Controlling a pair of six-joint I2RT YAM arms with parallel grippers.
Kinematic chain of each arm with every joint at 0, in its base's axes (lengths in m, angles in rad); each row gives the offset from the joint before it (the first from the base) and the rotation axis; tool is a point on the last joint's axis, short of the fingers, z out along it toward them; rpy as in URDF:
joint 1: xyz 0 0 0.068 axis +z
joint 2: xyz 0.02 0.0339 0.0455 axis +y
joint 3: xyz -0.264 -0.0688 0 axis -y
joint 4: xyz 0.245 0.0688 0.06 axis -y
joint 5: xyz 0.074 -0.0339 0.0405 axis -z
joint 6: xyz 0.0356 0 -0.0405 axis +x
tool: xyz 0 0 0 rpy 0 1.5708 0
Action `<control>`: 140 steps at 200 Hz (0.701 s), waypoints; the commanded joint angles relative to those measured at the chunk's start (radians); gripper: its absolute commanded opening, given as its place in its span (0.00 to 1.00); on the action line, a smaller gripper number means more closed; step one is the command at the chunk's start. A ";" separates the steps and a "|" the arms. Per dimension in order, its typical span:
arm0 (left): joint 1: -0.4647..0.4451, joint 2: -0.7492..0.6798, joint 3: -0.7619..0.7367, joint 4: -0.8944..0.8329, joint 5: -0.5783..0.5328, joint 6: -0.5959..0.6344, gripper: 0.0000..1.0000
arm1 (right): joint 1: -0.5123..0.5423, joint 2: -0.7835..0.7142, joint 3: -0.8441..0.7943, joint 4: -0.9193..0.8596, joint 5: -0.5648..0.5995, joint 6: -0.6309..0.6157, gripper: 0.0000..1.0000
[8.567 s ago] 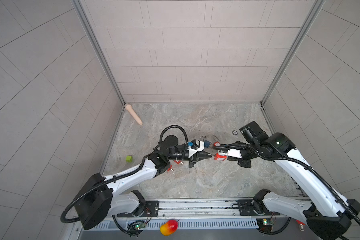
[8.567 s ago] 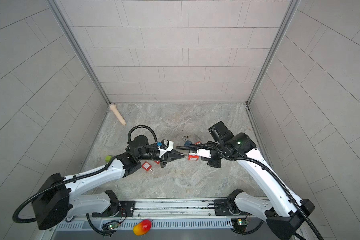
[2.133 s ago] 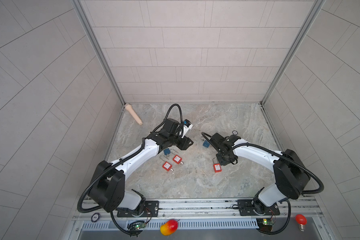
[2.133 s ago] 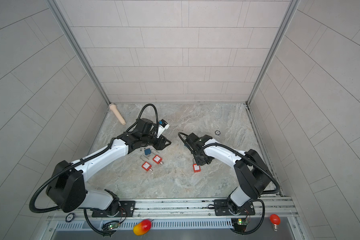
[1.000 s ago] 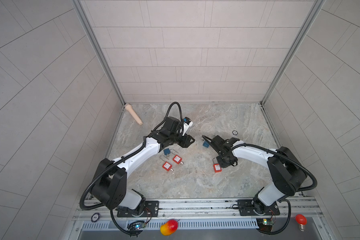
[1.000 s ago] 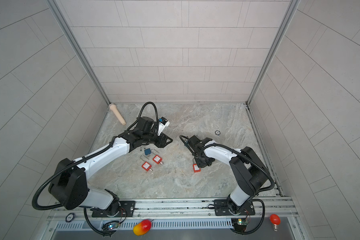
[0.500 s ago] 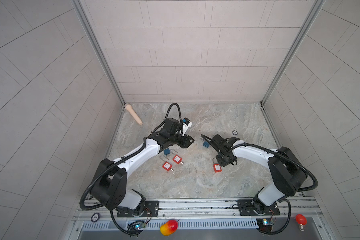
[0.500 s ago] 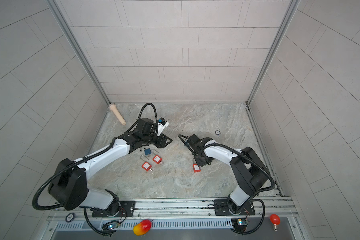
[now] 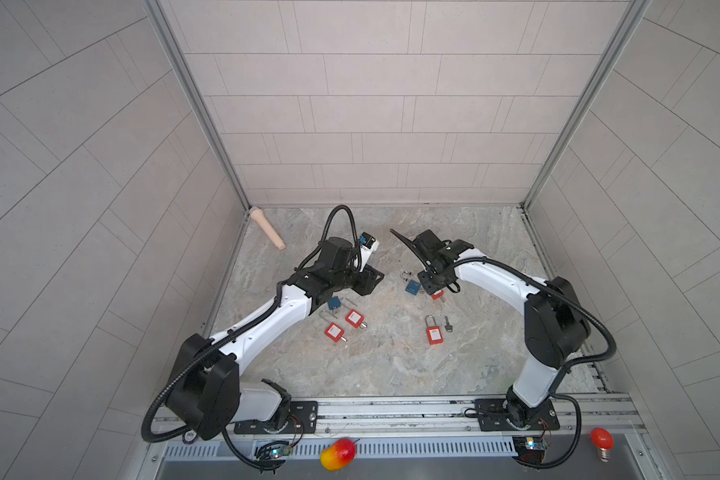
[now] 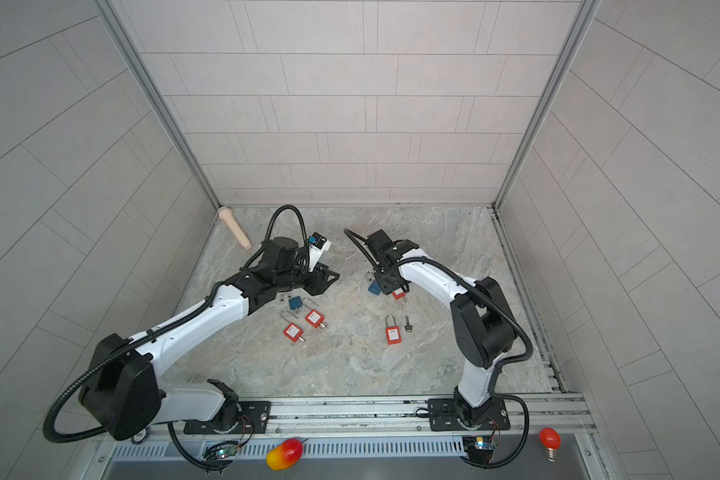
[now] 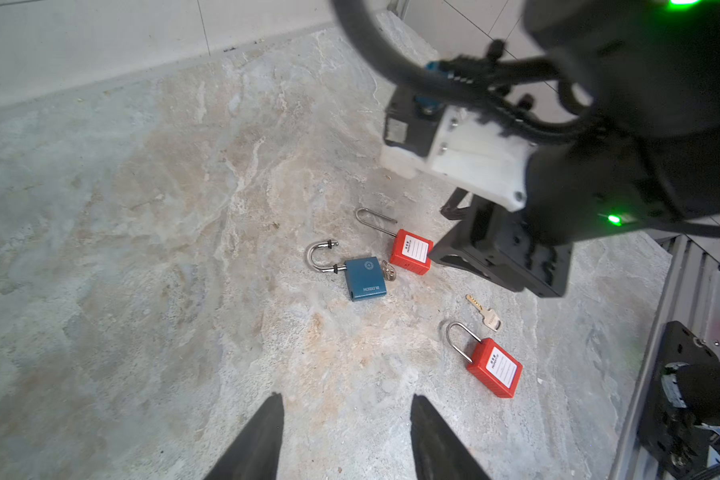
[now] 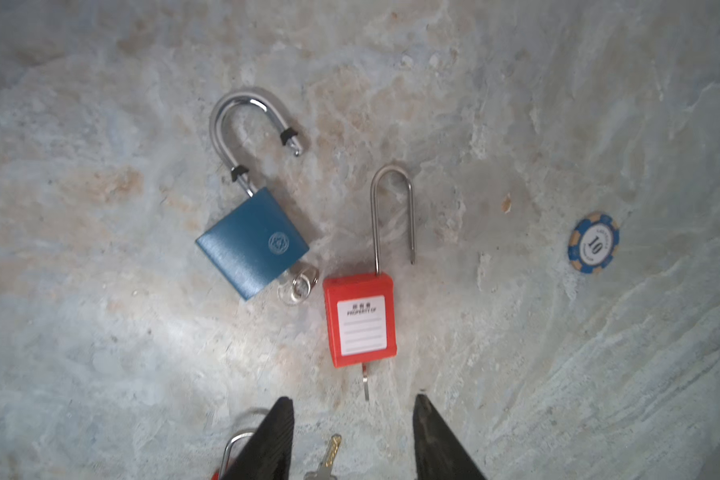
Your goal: Lock with the key
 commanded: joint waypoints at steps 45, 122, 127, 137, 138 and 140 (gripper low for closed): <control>0.012 -0.058 -0.055 0.012 -0.066 0.034 0.55 | -0.059 0.193 0.162 -0.116 -0.084 -0.072 0.52; 0.015 -0.040 -0.038 0.011 -0.054 0.028 0.55 | -0.075 0.257 0.147 -0.108 -0.104 -0.071 0.53; 0.015 -0.038 -0.037 0.011 -0.054 0.027 0.55 | -0.075 0.257 0.143 -0.106 -0.104 -0.070 0.53; 0.015 -0.037 -0.038 0.011 -0.053 0.023 0.55 | -0.076 0.256 0.135 -0.100 -0.098 -0.070 0.53; 0.015 -0.037 -0.036 0.011 -0.052 0.023 0.55 | -0.077 0.255 0.134 -0.100 -0.098 -0.070 0.53; 0.015 -0.038 -0.037 0.012 -0.052 0.023 0.55 | -0.077 0.254 0.132 -0.098 -0.098 -0.069 0.54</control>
